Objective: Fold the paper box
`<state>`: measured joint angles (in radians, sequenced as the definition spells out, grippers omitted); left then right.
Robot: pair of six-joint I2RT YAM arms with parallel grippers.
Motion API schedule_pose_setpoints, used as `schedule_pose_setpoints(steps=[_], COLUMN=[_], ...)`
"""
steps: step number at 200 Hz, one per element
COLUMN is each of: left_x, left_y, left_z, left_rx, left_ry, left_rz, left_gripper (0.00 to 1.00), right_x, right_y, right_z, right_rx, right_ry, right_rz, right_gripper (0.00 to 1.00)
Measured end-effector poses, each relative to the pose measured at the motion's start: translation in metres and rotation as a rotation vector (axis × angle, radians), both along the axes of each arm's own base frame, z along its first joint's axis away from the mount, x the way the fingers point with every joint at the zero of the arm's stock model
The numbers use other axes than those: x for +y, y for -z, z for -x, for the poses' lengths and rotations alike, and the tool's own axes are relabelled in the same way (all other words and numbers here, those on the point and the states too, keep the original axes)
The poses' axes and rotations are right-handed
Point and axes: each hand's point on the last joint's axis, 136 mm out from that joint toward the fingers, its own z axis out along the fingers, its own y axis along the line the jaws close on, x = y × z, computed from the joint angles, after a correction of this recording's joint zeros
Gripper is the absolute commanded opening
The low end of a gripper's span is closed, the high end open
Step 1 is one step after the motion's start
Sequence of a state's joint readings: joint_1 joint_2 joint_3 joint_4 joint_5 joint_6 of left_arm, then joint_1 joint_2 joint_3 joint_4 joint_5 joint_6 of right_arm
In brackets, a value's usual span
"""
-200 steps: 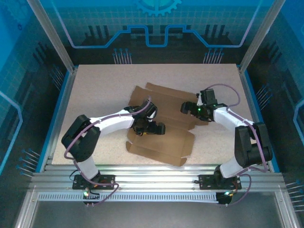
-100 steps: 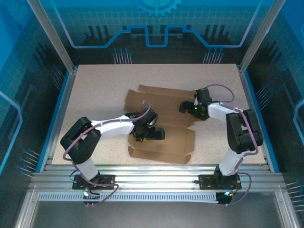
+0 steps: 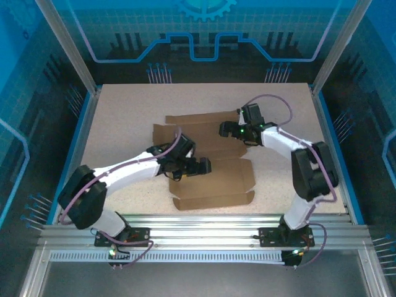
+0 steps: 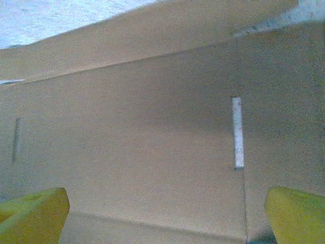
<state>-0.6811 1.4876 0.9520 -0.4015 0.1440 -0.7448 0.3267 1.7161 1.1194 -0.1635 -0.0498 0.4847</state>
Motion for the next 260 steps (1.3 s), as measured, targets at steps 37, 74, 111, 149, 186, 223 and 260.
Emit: schedule_pose_setpoints(steps=[37,74,111,149,186,223,260], left_x=[0.028,0.05,0.091,0.143,0.177,0.182,0.187], left_y=[-0.051,-0.088,-0.115,-0.077,-0.022,-0.003,0.014], left_z=[-0.034,-0.046,-0.086,-0.12,-0.142,-0.173,-0.197], left_rx=[-0.111,-0.292,-0.347,-0.231,-0.049,-0.028,-0.014], left_ry=[-0.06,-0.013,-0.089,-0.207,-0.279,-0.26,-0.233], left_rz=[0.145,0.111,0.046,-0.03,-0.105,-0.154,-0.192], left_gripper=[0.99,0.99,0.99,0.99,0.96,0.89,0.85], right_x=[0.004,0.0,0.027,0.06,0.093,0.119,0.13], right_y=[-0.083,-0.112,-0.085,-0.041,0.001,0.028,0.046], right_z=[0.039,0.074,0.116,0.162,0.192,0.209,0.219], right_rx=[-0.224,-0.311,-0.232,-0.117,-0.004,0.06,0.108], right_ry=[-0.073,-0.114,-0.231,-0.332,-0.41,-0.471,-0.488], right_rz=[-0.036,-0.079,-0.101,-0.112,-0.104,-0.099,-0.084], right_gripper=[1.0,1.0,1.0,1.0,1.0,1.0,1.0])
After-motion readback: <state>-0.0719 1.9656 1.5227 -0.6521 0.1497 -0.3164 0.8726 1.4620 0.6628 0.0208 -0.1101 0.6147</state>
